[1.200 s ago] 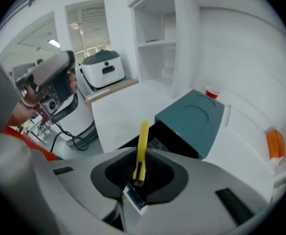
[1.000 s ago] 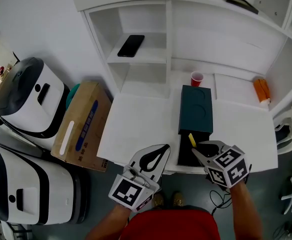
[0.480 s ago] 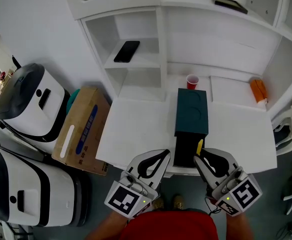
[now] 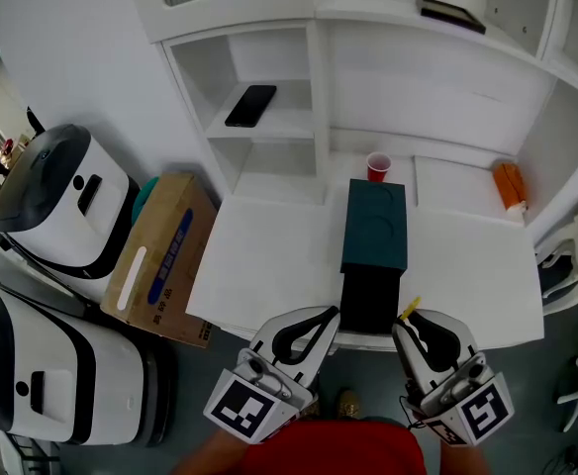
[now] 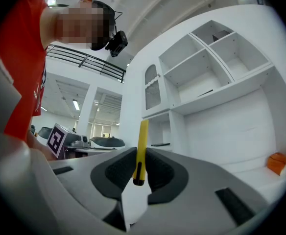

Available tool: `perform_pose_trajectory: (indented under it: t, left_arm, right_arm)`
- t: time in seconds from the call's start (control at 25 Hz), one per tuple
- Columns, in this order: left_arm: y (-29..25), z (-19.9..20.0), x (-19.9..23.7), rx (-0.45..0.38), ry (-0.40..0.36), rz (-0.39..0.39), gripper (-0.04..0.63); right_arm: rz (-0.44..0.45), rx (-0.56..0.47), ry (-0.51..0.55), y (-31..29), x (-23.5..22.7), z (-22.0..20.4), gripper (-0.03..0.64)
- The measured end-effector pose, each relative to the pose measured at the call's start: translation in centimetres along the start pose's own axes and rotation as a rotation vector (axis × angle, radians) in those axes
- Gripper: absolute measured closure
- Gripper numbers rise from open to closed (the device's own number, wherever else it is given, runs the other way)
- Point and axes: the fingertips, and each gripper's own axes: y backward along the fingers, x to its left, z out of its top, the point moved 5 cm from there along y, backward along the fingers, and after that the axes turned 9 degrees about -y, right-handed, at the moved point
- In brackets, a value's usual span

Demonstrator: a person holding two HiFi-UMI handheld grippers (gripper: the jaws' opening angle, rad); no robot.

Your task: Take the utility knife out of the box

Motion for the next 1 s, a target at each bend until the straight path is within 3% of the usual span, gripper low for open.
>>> perform_pose_trajectory:
  t: [1.0]
  left_arm:
    - [-0.20,-0.01,-0.61,0.006,0.004,0.006,0.581]
  right_arm:
    - [-0.013,0.005,0.007,0.49,-0.57,0.32,0.541]
